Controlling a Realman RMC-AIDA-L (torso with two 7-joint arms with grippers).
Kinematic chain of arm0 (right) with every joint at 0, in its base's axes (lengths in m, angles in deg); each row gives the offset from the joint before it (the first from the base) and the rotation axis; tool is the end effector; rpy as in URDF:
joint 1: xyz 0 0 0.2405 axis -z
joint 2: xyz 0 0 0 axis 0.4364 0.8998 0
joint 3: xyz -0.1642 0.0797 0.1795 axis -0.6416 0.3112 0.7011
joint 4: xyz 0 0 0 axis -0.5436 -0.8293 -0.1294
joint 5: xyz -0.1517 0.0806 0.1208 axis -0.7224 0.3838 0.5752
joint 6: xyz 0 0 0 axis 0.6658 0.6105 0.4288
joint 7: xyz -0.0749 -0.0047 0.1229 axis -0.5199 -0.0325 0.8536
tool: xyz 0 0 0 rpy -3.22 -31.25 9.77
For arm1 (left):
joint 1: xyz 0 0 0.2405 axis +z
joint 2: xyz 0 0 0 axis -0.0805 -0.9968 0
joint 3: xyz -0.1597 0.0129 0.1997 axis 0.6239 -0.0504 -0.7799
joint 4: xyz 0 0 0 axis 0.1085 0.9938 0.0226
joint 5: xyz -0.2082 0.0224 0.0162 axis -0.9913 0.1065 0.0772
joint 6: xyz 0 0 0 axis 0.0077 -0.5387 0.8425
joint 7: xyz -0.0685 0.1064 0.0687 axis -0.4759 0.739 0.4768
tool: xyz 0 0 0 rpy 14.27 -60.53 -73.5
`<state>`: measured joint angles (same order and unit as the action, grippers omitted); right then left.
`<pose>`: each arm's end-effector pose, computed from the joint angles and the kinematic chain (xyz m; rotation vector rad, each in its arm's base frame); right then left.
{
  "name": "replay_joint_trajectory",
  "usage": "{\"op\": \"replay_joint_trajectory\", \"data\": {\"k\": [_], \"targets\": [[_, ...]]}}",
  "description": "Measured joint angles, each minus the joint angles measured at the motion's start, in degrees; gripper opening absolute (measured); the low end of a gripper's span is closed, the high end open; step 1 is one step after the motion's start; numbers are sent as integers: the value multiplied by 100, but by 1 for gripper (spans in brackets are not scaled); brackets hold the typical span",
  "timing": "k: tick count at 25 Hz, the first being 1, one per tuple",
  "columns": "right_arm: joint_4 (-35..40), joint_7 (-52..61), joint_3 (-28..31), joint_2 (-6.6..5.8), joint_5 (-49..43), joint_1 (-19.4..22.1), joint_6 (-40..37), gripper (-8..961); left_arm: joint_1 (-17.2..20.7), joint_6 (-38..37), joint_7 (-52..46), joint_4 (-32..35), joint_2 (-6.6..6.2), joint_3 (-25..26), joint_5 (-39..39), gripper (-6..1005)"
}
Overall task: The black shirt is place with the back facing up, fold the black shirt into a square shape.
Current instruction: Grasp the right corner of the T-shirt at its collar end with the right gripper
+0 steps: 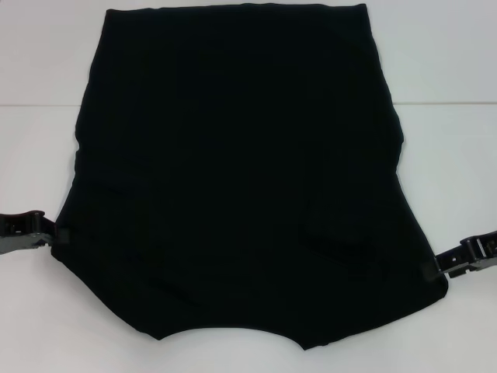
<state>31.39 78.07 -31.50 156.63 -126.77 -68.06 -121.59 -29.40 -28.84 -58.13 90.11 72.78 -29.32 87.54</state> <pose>0.2814 0.3684 0.0462 -2.3854 1.6996 -0.1528 -0.3391 0.3518 0.0795 -1.9954 -1.8486 -0.2333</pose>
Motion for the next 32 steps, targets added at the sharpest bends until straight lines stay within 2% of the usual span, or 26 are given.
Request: {"op": "replay_joint_trajectory", "data": {"k": [8, 14, 32], "targets": [[-9, 221, -75, 33, -282, -37, 117, 666, -18, 18, 8, -28, -3, 0, 0, 27], [-14, 249, -122, 80, -449, -53, 261, 624, -18, 18, -1, -30, -6, 0, 0, 27], [-243, 228, -184, 236, -475, -216, 531, 613, -35, 27, -26, -30, -9, 1, 0, 28]]}}
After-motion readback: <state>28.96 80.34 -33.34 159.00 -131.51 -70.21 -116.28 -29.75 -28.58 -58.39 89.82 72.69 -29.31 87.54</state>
